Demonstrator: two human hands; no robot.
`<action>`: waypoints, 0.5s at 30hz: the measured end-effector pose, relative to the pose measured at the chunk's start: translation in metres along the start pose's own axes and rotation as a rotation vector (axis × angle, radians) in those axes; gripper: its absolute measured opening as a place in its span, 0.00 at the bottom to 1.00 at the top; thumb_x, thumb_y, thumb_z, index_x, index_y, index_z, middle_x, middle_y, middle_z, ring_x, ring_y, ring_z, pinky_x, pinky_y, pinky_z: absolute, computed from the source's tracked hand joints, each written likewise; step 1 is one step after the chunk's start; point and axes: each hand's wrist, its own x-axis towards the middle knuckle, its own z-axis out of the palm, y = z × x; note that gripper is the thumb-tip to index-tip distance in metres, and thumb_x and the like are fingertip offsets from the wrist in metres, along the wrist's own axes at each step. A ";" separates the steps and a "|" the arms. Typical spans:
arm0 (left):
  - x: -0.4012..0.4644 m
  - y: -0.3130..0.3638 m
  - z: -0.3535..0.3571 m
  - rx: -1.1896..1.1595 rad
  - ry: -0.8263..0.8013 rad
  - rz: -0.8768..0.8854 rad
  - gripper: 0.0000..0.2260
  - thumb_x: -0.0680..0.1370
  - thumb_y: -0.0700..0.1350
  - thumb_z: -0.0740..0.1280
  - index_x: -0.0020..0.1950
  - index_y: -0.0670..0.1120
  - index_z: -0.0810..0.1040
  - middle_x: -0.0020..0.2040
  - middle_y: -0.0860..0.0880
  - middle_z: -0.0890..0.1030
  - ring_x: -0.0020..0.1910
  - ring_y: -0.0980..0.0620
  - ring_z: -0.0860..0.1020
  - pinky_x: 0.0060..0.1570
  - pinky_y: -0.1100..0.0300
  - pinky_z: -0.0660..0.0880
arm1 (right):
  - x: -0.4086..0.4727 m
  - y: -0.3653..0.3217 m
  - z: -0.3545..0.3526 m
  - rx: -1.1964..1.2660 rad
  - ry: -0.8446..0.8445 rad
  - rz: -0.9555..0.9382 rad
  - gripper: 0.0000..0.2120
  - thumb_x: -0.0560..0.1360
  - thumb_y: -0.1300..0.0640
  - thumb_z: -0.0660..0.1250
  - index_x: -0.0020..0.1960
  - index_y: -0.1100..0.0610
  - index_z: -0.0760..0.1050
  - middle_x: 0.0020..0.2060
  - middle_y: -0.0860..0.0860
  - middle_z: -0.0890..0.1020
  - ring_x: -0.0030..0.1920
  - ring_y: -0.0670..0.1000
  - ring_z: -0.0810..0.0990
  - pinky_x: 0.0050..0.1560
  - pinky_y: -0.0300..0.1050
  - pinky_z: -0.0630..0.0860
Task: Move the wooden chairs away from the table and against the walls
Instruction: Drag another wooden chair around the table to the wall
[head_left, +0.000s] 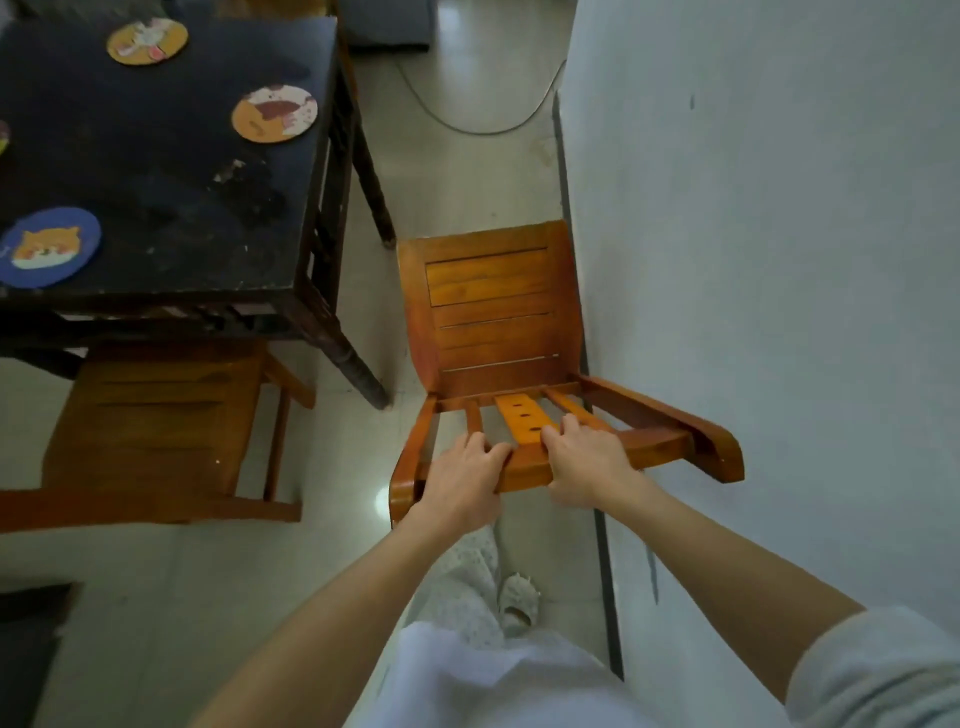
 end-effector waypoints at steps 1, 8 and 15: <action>-0.008 0.001 0.010 0.015 -0.027 -0.011 0.22 0.75 0.46 0.67 0.68 0.52 0.66 0.58 0.46 0.74 0.55 0.47 0.71 0.47 0.57 0.70 | -0.009 -0.005 0.012 0.015 -0.002 0.013 0.17 0.72 0.53 0.66 0.59 0.56 0.67 0.57 0.58 0.71 0.55 0.59 0.75 0.47 0.50 0.70; -0.099 -0.020 0.059 0.050 -0.098 -0.042 0.24 0.73 0.44 0.69 0.67 0.49 0.65 0.60 0.45 0.72 0.58 0.46 0.70 0.57 0.53 0.71 | -0.076 -0.072 0.082 0.108 -0.036 0.034 0.18 0.72 0.53 0.66 0.59 0.56 0.66 0.56 0.57 0.72 0.55 0.58 0.75 0.56 0.50 0.70; -0.162 -0.059 0.063 0.015 -0.093 0.053 0.20 0.73 0.44 0.68 0.64 0.50 0.70 0.57 0.47 0.74 0.55 0.48 0.71 0.52 0.56 0.72 | -0.115 -0.136 0.113 0.169 0.016 0.102 0.15 0.73 0.51 0.64 0.57 0.56 0.68 0.54 0.56 0.73 0.54 0.57 0.75 0.55 0.51 0.69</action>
